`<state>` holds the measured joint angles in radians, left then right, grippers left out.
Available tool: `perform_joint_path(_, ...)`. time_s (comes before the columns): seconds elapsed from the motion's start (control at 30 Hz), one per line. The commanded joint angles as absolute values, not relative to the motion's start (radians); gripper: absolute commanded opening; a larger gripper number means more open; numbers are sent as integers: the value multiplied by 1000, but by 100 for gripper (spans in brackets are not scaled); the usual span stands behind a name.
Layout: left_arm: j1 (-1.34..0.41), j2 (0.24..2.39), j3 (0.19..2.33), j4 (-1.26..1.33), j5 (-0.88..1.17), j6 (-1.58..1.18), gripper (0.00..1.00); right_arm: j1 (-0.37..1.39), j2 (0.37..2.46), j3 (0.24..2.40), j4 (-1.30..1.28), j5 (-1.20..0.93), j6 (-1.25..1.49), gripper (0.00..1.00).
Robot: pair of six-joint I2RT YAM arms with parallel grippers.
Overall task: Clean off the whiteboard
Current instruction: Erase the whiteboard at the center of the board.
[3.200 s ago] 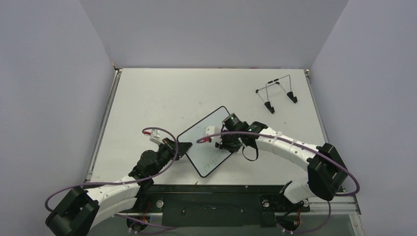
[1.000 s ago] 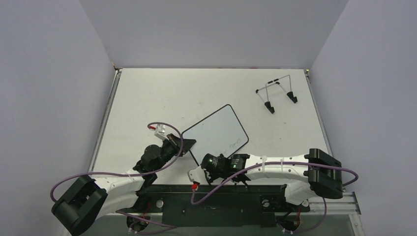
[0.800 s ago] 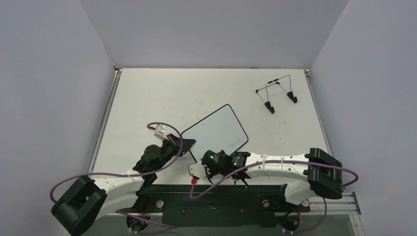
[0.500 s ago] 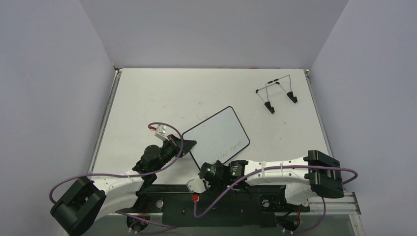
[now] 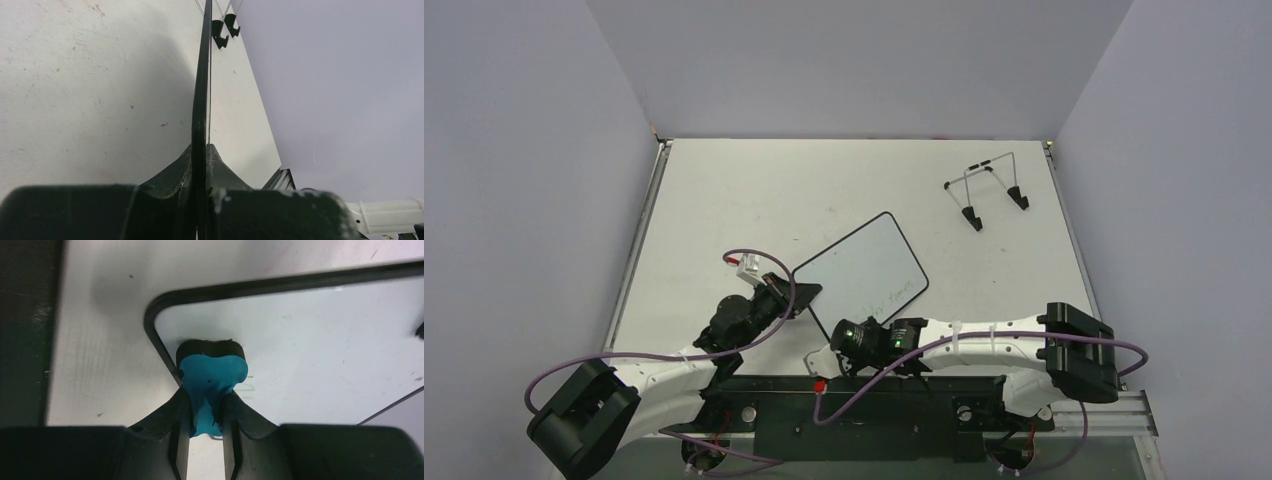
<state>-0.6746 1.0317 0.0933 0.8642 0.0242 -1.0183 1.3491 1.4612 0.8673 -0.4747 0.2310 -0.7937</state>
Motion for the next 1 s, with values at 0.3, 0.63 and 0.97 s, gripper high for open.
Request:
perform_joint_path(0.3, -684, 1028, 114, 1022, 66, -1085, 0, 1307, 1432, 864, -508, 111, -787, 0)
perform_joint_path(0.63, -684, 1050, 122, 1039, 79, -1090, 0, 1153, 1429, 864, -450, 169, -727, 0)
perform_joint_path(0.97, -683, 1015, 121, 1008, 77, -1090, 0, 1334, 1452, 857, -459, 183, -774, 0)
